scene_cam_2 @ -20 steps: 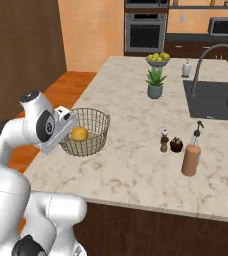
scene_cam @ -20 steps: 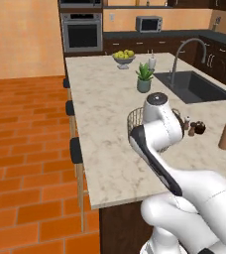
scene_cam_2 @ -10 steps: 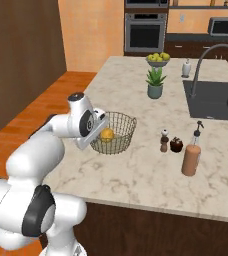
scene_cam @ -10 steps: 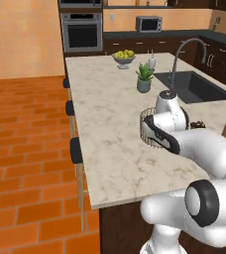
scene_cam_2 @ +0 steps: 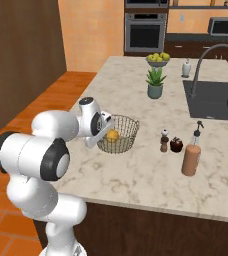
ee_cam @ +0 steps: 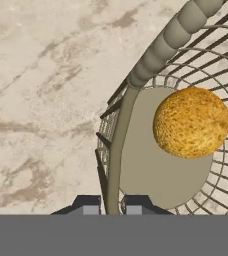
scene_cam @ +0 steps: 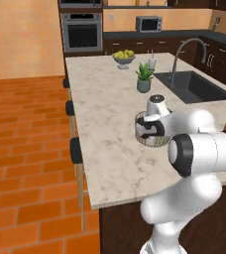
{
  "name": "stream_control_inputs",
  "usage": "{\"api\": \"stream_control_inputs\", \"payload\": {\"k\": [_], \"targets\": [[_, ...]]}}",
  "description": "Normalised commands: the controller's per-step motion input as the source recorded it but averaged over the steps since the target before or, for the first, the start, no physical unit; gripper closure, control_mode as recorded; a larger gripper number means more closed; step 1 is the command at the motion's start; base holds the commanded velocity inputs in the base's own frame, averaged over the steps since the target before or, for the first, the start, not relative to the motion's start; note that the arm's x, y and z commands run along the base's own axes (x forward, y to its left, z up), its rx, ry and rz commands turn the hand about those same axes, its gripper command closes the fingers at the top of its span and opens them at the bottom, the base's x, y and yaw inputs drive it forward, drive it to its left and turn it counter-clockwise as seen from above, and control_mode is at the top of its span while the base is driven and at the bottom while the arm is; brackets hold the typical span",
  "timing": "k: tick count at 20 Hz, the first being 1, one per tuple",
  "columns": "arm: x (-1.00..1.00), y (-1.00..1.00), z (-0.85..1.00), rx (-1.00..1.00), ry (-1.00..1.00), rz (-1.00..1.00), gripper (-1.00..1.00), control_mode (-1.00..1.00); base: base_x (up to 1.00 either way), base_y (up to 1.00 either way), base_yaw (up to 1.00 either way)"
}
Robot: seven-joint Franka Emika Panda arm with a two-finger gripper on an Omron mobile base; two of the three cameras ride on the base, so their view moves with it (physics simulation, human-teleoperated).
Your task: Open the cabinet, pick up the bread from the cabinet and place it in the basket. Then move the basket to the dining counter.
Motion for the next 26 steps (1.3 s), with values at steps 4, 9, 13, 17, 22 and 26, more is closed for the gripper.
{"api": "stream_control_inputs", "payload": {"k": [4,9,13,17,22,26], "targets": [[0.61,-0.12,-0.43,0.00,0.00,-0.08,1.00,-1.00,0.00,0.00,0.00],[0.22,-0.19,-0.52,0.00,0.00,-0.06,1.00,-1.00,0.00,0.00,0.00],[0.39,-0.22,-0.43,0.00,0.07,-0.04,1.00,-1.00,0.00,0.00,0.00],[0.18,-0.13,-0.49,0.00,0.07,-0.03,-1.00,-1.00,0.00,0.00,0.00],[-0.04,-0.17,-0.15,0.01,0.09,-0.06,-1.00,-1.00,0.00,0.00,0.00],[-0.72,0.04,0.38,0.06,0.00,-0.14,-1.00,-1.00,0.00,0.00,0.00]]}}
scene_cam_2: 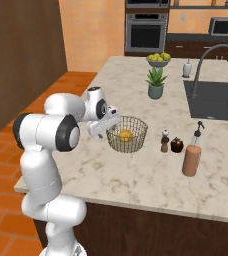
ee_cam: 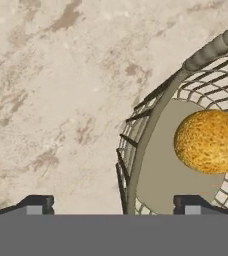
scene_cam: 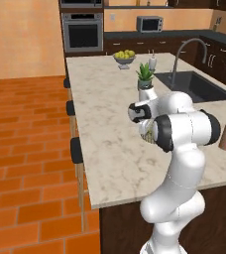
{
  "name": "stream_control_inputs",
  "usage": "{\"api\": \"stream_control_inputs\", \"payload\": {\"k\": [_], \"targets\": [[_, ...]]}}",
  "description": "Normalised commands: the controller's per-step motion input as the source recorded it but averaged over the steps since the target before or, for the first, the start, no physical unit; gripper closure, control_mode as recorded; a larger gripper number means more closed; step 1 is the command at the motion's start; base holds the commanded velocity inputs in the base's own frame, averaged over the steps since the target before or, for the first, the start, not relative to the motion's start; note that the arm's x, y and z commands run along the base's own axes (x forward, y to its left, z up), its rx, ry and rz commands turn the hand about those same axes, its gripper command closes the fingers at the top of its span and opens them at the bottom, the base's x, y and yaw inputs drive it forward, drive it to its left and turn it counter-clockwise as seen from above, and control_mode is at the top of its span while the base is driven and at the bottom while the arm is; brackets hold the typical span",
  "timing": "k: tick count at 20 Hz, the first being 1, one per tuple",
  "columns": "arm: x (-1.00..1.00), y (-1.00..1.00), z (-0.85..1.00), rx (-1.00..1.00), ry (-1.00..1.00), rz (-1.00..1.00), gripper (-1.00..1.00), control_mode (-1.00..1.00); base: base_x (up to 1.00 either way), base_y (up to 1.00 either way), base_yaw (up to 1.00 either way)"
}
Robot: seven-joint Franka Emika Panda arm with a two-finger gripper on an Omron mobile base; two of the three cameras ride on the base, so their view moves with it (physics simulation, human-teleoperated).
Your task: Open the cabinet, pick up the bread from the cabinet and place it in the basket. Then move the basket to the dining counter.
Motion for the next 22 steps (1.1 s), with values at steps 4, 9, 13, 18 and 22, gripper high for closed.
{"api": "stream_control_inputs", "payload": {"k": [4,9,13,18,22], "targets": [[-0.90,0.10,0.72,0.04,-0.03,-0.22,-1.00,-1.00,0.00,0.00,0.00],[-1.00,0.23,0.39,0.10,-0.03,-0.33,-1.00,-1.00,0.00,0.00,0.00],[-1.00,0.15,0.07,0.12,-0.08,-0.38,-1.00,-1.00,0.00,0.00,0.00],[-1.00,0.13,0.03,0.06,-0.24,-0.27,-1.00,-1.00,0.00,0.00,0.00],[-1.00,0.26,0.25,0.05,-0.22,-0.27,-1.00,-1.00,0.00,0.00,0.00]]}}
